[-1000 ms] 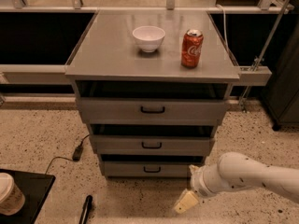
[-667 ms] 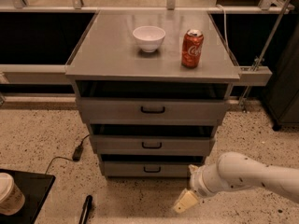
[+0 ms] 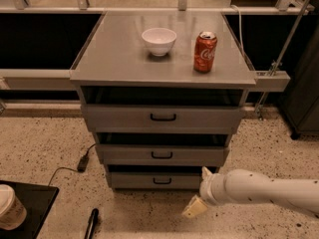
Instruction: Open bottom drawer
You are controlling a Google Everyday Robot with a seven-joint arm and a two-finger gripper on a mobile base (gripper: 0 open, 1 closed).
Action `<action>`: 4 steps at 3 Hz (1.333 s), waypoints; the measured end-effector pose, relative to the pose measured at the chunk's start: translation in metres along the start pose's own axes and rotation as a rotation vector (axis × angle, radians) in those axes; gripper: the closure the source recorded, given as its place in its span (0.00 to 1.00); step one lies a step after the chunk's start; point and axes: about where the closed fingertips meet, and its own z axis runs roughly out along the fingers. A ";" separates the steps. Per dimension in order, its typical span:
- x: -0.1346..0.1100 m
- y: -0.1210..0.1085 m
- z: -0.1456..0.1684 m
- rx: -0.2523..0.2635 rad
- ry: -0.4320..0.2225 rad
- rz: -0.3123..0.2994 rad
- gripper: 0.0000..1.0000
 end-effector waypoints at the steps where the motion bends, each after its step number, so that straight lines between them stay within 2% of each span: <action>1: -0.012 -0.019 0.001 0.072 -0.038 -0.008 0.00; 2: -0.012 -0.019 0.001 0.072 -0.038 -0.008 0.00; 3: -0.004 -0.022 0.008 0.070 -0.073 0.001 0.00; 4: 0.014 -0.040 0.030 0.087 -0.148 -0.010 0.00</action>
Offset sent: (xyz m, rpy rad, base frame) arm 0.0201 -0.0009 0.0072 -0.0002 -0.0743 -0.0241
